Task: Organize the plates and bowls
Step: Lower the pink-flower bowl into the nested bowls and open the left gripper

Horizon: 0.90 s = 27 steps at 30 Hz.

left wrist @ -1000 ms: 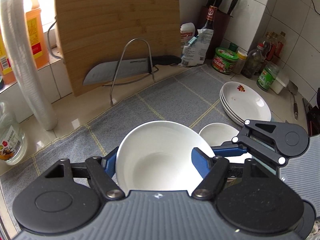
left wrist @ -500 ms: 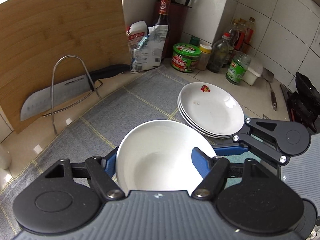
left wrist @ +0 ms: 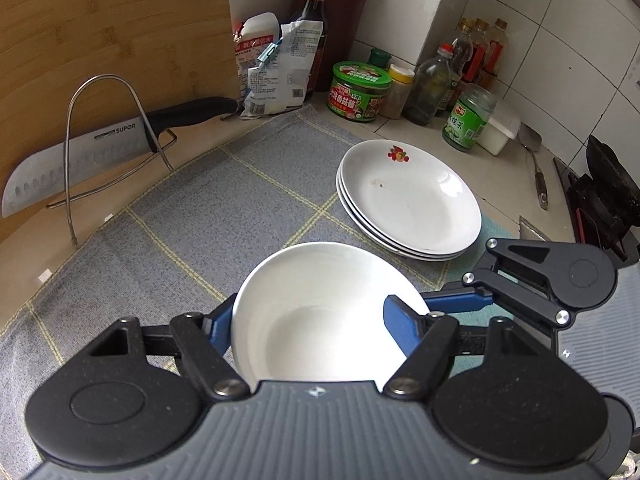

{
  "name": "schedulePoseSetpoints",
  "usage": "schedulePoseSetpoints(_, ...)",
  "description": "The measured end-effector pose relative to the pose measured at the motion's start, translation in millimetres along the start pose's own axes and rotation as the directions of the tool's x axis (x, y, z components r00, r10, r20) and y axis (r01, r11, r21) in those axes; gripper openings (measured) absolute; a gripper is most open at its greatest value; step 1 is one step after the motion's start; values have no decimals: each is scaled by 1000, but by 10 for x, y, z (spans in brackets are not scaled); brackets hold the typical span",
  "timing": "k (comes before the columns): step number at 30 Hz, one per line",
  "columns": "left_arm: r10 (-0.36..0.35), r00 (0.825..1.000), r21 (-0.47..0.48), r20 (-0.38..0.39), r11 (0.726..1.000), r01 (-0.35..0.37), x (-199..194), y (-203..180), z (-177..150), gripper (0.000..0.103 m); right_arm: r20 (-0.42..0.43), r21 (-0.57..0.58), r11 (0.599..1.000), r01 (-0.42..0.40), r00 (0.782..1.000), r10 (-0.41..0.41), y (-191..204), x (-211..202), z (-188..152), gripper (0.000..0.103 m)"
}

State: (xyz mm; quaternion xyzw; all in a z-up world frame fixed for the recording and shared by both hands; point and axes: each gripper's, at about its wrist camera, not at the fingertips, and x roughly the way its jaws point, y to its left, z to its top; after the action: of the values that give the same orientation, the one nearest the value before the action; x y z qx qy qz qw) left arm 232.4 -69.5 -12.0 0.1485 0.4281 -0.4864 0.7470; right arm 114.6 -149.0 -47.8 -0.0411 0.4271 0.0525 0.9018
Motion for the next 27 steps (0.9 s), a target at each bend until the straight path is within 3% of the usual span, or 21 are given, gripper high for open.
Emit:
schedulePoseSetpoints(14, -18, 1000, -27, 19, 999, 18, 50, 59, -64, 74, -9, 5, 1000, -15, 1000, 15, -14, 39, -20, 85)
schedulePoseSetpoints(18, -19, 999, -23, 37, 1000, 20, 42, 54, -91, 83, -9, 8, 1000, -12, 1000, 12, -11, 52, -19, 89)
schedulePoseSetpoints(21, -1, 998, -30, 62, 1000, 3, -6, 73, -112, 85, 19, 16, 1000, -3, 1000, 3, -21, 18, -29, 103)
schedulePoseSetpoints(25, 55, 992, -55, 116, 997, -49, -148, 157, -162, 88, 45, 26, 1000, -5, 999, 4, -51, -68, -18, 103)
schedulePoseSetpoints(27, 77, 986, -73, 149, 995, -66, -237, 206, -208, 94, 51, 26, 1000, -1, 999, 0, -58, -88, -25, 103)
